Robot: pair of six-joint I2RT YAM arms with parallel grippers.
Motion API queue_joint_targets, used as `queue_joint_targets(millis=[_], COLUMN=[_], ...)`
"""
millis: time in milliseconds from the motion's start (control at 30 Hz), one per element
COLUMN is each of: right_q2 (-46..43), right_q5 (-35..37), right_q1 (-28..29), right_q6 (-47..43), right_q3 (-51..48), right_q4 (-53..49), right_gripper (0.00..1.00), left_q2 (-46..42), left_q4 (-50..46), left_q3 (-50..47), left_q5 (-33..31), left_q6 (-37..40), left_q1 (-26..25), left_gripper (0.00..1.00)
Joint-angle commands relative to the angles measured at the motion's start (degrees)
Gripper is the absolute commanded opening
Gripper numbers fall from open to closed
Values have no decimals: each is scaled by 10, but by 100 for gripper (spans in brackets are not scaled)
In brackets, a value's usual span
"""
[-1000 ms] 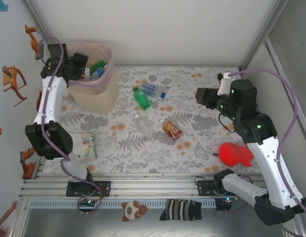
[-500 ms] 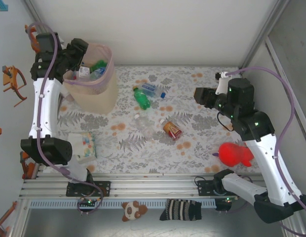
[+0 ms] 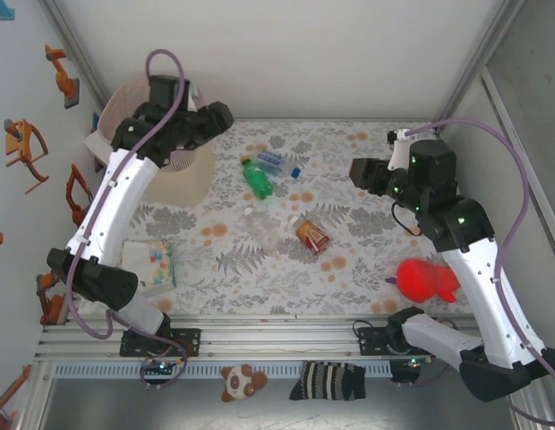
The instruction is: Put the plastic bottles in the bin
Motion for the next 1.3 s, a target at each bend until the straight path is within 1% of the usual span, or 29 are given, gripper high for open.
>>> queue_joint_targets(millis=[0,133,233,367,500,633,833,967,1100,1267], right_q2=[4,5,7,8,7,5,4,3,3,-1], right_q5=[-7,-7,-8,-11,-11,-10,-9,-6,-6,-2], right_q1=[4,4,4,4,4,4,5,5,4,4], right_q6=[-5,-5,-5,-5,-6,-5,-6,-6,-6,-7], right_q3=[4,4,4,6,10,9,12,12,12,12], right_q4=[8,9,9,7,2,0,-3,-7,-7,-10], right_gripper=[56,56,56,56,56,56,56,56,56,56], left_q2=[-13,-14,-13,-10,-7,15,52,79,109,131], left_q4=[-20,-6,20,65,102,126,189,204,228,249], left_q3=[-31,-84,-139,-207,-273,-305,-358,-368,-380,-387], left_q5=[-48,-65,-60,-37,-30,-21,37,50,82,95], left_q6=[1,-33,-64,-104,-139,-163,-208,-218,-227,-230], left_q1=[-26,-57,-74,-77,-76,-73,-50,-41,-31,-26], left_gripper=[69,69,68,67,65,63,59,59,58,57])
